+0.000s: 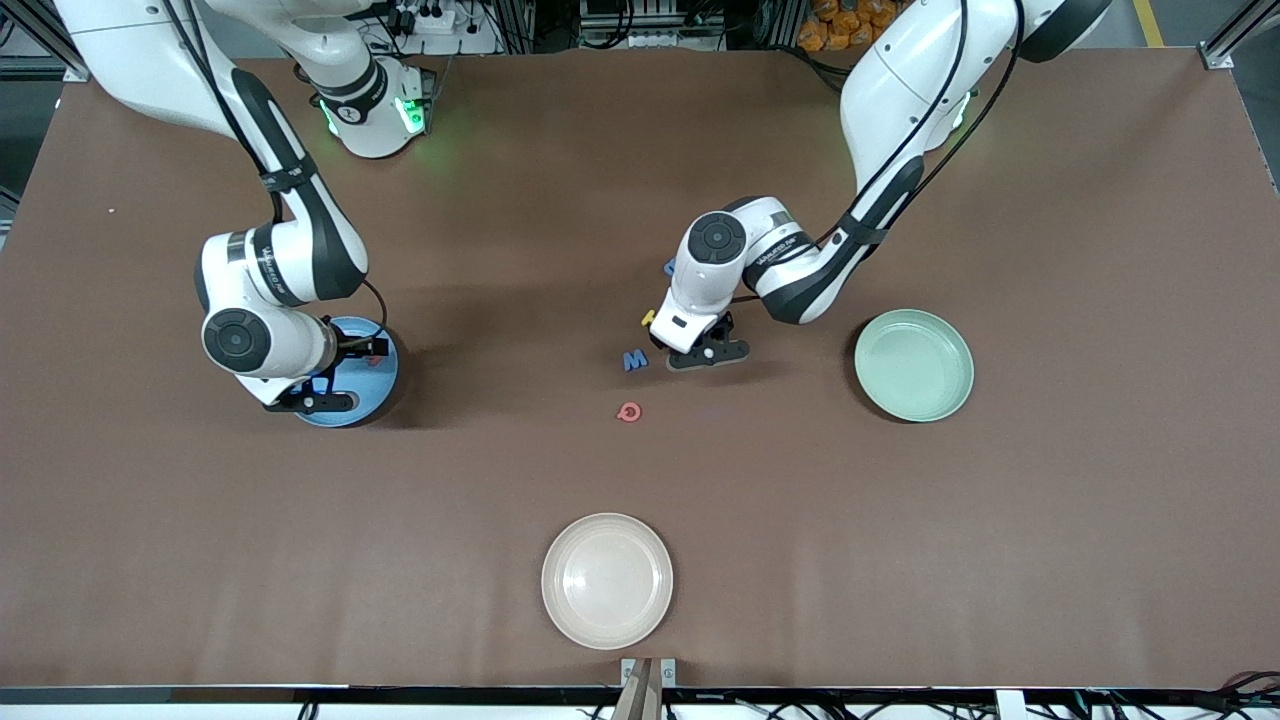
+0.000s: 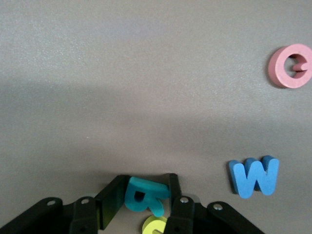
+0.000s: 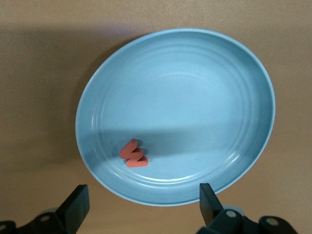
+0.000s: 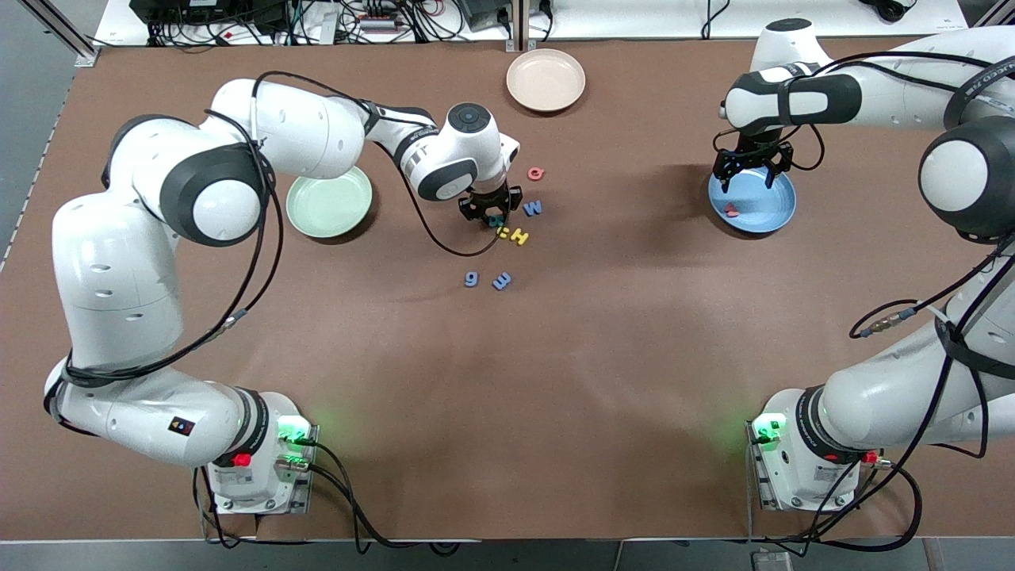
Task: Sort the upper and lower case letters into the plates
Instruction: 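Lift the cyan R with the left gripper toward the green plate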
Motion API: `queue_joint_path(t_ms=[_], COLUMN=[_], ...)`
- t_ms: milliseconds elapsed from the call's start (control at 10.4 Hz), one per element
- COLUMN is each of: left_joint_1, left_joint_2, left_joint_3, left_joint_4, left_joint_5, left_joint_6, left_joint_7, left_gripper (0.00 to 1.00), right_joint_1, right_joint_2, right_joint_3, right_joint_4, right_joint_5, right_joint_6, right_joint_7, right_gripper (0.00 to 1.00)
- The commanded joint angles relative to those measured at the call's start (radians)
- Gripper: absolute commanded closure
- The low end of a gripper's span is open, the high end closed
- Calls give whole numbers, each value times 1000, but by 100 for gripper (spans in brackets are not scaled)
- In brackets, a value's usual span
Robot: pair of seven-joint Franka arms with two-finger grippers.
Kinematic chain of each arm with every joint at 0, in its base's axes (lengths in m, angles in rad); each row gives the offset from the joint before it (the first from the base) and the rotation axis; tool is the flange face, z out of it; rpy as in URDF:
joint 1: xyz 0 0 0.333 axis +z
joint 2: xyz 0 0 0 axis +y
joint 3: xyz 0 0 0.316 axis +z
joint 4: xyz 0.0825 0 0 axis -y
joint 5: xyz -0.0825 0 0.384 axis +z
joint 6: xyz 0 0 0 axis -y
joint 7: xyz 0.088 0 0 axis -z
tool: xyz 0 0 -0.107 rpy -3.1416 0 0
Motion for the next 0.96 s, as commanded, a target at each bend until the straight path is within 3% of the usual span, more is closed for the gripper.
queue_joint_path(t_ms=[0, 192, 481, 674, 866], left_joint_1=[4, 13, 114, 188, 263], left_joint_2=[14, -4, -67, -127, -173], left_joint_3=[12, 6, -44, -61, -72], left_joint_4=[45, 91, 92, 82, 55], left_joint_5=[4, 1, -37, -43, -43], left_joint_6=[-96, -226, -355, -488, -552], left_joint_7=[18, 40, 193, 341, 470], left_gripper=[68, 68, 68, 68, 68], right_joint_1=[4, 24, 91, 110, 175], right_joint_2=[-39, -65, -83, -71, -48], right_joint_3=[14, 21, 37, 111, 147], right_joint_4=[18, 57, 103, 146, 168], right_joint_5=[20, 27, 110, 110, 110], right_joint_6=[-73, -149, -159, -147, -86], right_joint_7=[-11, -6, 18, 151, 289], right_gripper=[0, 0, 0, 0, 0])
